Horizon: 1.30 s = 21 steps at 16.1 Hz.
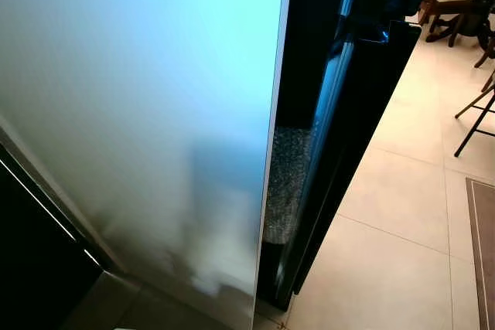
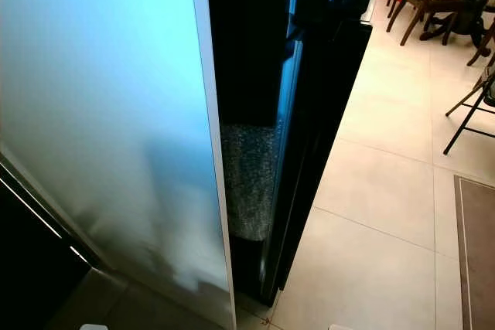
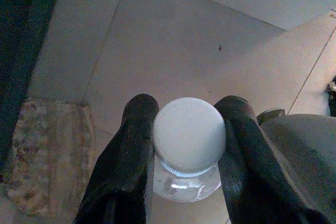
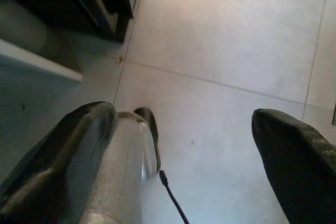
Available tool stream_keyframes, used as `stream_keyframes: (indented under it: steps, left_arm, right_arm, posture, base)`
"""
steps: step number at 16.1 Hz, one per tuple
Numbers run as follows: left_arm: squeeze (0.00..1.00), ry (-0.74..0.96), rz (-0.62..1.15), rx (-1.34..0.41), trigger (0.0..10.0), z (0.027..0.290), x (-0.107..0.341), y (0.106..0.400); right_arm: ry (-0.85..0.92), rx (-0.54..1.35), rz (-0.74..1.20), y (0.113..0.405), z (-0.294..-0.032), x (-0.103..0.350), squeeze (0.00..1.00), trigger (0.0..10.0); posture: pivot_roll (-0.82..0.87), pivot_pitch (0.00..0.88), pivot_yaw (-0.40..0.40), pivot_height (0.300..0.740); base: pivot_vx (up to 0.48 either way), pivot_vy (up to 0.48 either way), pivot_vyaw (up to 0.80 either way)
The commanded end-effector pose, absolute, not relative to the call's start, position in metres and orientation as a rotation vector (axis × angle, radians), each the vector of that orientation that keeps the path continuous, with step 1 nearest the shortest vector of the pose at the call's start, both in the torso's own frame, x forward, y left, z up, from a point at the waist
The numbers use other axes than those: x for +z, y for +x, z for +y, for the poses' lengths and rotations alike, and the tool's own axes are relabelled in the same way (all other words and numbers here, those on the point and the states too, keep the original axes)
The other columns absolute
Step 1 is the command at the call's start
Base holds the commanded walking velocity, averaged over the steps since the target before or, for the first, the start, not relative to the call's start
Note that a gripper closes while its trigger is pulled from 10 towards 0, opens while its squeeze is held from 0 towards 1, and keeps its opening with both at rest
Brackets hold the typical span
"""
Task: Restocking fridge
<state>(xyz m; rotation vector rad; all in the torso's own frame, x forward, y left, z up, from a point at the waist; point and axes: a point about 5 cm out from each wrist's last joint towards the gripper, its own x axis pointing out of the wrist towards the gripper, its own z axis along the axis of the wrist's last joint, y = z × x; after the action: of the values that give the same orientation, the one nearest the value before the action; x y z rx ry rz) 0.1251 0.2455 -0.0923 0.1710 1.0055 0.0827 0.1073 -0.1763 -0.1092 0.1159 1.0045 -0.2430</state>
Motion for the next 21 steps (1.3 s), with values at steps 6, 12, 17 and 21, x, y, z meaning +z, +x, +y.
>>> stream_keyframes:
  steps: [6, 12, 17, 21]
  left_arm:
    - [0.00, 0.185, 1.026, 0.070, 10.0, 0.245, -0.094, 0.119]
    - [0.00, 0.186, 1.042, 0.056, 10.0, 0.242, -0.096, 0.117]
    - [0.00, 0.187, 1.043, 0.058, 10.0, 0.240, -0.097, 0.116]
    - [0.00, 0.160, 1.034, 0.094, 10.0, 0.237, -0.098, 0.115]
  right_arm:
    - [0.089, -0.260, 0.908, 0.103, -0.172, -0.106, 0.00, 10.0]
    - [0.001, -0.355, 0.410, 0.192, -0.252, -0.034, 0.00, 10.0]
    - [-0.045, -0.330, 0.259, 0.196, -0.247, -0.016, 0.00, 10.0]
    - [-0.026, -0.198, 0.106, 0.195, -0.230, 0.022, 0.00, 10.0]
  posture:
    - [-0.06, 0.000, 0.012, 0.740]
    - [-0.12, 0.000, 0.007, 0.740]
    - [-0.11, 0.000, -0.005, 0.740]
    - [-0.08, 0.000, -0.071, 0.740]
  base:
    - [0.000, 0.000, 0.00]
    - [0.000, 0.000, 0.00]
    - [0.000, 0.000, 0.00]
    - [0.000, 0.000, 0.00]
